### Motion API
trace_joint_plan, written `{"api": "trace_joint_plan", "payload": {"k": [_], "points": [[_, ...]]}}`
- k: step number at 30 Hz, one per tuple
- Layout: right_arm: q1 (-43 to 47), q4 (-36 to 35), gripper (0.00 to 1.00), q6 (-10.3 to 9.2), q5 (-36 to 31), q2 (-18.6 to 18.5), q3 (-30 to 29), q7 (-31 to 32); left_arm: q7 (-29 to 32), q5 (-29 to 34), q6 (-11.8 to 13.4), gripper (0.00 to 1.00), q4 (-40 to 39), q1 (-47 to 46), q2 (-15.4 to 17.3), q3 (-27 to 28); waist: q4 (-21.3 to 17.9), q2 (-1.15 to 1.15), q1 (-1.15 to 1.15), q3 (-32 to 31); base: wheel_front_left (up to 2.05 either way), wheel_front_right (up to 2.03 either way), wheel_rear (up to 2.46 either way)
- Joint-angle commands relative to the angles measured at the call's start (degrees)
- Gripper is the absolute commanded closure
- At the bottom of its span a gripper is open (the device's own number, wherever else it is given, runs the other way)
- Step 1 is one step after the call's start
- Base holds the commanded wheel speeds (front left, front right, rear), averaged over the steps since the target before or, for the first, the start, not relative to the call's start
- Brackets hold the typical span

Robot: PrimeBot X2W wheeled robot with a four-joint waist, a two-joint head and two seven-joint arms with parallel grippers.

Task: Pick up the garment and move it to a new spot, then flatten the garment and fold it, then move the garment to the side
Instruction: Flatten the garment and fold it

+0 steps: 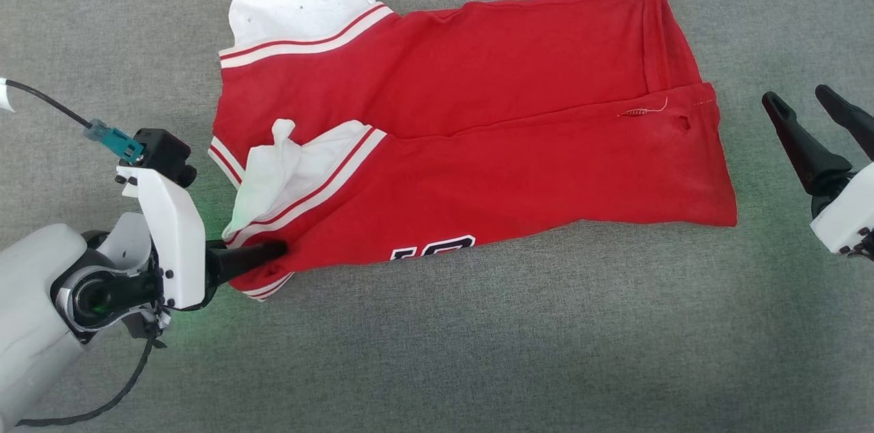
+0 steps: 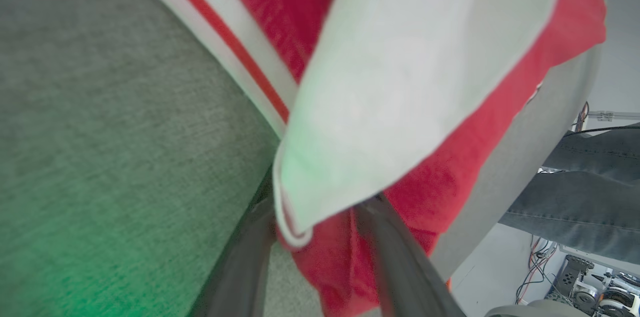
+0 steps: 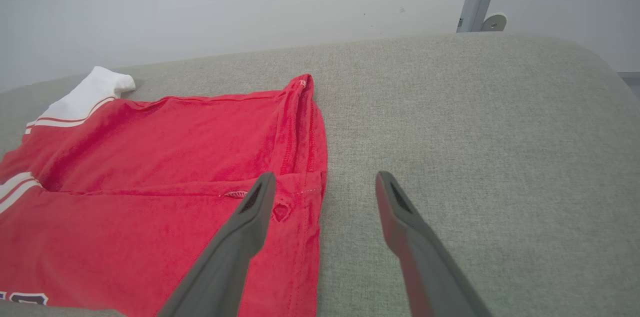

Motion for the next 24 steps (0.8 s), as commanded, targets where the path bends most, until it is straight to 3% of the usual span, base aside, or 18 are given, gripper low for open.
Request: {"api": "trace_joint_plan", "payload": {"k": [1, 6, 15, 24], "points": [[-0.63, -0.40, 0.00, -0.03, -0.54, -0.19, 0.10, 0.13, 1.16, -0.06, 0.18, 1.00, -0.50, 3.18, -4.62, -2.75, 0.02, -0.01, 0.00, 0.06, 0.00, 0.00, 0.00], [0.29, -1.51, 0.00, -0.03, -0.54, -2.11, 2.16, 3.69, 0.37, 0.57, 0.18, 1.00, -0.85, 2.78, -4.03, -1.31, 0.25, -0.01, 0.00, 0.31, 0.00, 0.00, 0.00], [0.38, -3.56, 0.00, -0.03, 2.40, -9.15, 9.52, 19.73, -1.03, 2.67, 0.20, 1.00, -2.84, 1.62, -4.02, 0.10, 0.68, -0.01, 0.00, 1.35, 0.00, 0.00, 0.00], [-3.91, 2.48, 0.00, -0.03, 2.33, -6.79, 14.04, 24.19, -2.17, 3.87, 0.22, 1.00, -4.25, 0.05, -4.34, 1.21, 1.95, -0.01, 0.00, 2.67, 0.00, 0.00, 0.00]]}}
